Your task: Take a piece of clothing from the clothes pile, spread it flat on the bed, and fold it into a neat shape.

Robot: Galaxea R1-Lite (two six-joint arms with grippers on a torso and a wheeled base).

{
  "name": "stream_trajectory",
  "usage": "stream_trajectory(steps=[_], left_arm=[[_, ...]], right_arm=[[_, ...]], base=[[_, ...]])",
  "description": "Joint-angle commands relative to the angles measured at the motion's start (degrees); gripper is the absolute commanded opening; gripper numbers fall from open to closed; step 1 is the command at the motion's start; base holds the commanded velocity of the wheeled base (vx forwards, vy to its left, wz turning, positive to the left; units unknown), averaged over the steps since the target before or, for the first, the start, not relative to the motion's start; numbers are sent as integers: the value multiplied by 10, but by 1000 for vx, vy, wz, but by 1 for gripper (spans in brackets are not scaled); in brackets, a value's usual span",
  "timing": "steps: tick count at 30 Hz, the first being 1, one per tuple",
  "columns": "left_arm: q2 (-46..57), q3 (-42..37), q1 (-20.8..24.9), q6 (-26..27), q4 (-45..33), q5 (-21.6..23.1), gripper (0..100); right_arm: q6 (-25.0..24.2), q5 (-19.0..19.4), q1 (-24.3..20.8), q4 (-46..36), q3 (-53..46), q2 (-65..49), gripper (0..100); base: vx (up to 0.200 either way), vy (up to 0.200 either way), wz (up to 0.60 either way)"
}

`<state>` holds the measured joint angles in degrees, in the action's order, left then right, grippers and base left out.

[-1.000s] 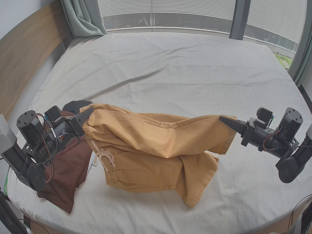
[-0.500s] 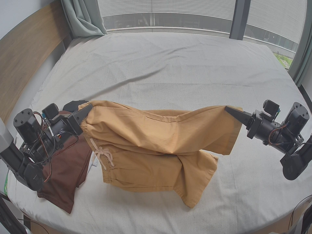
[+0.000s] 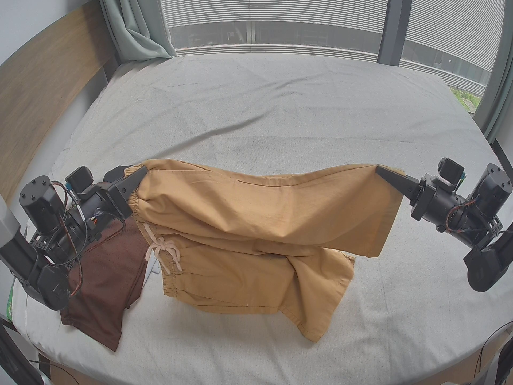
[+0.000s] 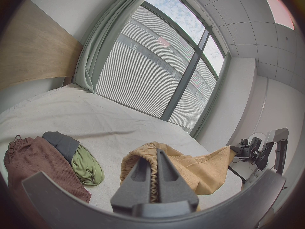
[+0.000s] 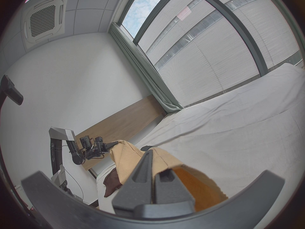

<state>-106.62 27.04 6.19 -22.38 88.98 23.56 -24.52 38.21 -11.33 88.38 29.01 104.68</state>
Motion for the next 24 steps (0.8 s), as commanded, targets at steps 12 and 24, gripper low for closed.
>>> stream_trajectory(steps=[12,24], left_arm=[[-3,1,-4,1,1,0,0],[-2,1,-7,1,1,0,0]], right_arm=[[-1,0,20,0,7,3,0],[-1,0,28,0,10,3,0]], base=[[0,0,0],[0,0,0]])
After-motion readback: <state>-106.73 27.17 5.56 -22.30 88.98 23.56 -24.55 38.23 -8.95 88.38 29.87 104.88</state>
